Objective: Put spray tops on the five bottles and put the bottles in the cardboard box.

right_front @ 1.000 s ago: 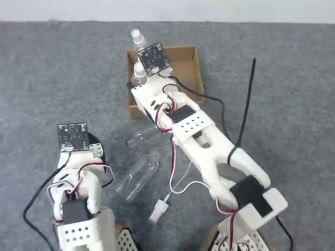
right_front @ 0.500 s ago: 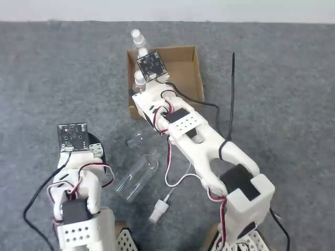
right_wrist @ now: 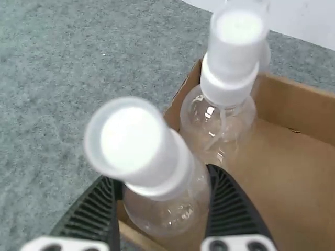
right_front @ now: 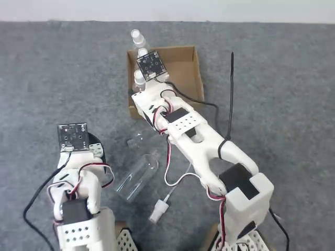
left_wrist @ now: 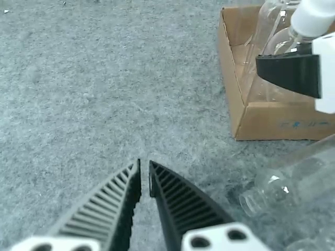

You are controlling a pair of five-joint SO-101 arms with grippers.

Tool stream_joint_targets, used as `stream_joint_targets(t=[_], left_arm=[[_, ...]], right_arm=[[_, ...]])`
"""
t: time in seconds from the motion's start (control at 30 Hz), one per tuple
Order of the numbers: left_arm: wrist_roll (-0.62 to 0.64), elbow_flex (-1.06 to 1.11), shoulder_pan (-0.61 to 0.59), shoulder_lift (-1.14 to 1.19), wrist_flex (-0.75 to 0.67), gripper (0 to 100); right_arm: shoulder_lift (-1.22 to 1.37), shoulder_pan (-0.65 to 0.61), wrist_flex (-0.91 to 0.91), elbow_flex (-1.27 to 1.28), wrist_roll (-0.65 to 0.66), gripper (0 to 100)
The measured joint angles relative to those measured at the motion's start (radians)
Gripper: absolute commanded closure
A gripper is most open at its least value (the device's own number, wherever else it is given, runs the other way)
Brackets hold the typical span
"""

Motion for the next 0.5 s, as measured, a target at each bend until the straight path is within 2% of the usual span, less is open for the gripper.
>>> stream_joint_targets(t=[0.13, 0.3, 0.5], left_arm=[[0.000, 0.000, 0.000, 0.000, 0.000, 97], [0.000, 0.000, 0.000, 0.000, 0.000, 97], [0.000, 0.000, 0.000, 0.000, 0.000, 97]], right_arm=[[0.000, -0.003, 0.000, 0.000, -0.002, 82.4], [0.000, -0.005, 0.005, 0.000, -0.002, 80.5], [0.000, -0.018, 0.021, 0.000, -0.002, 71.9]])
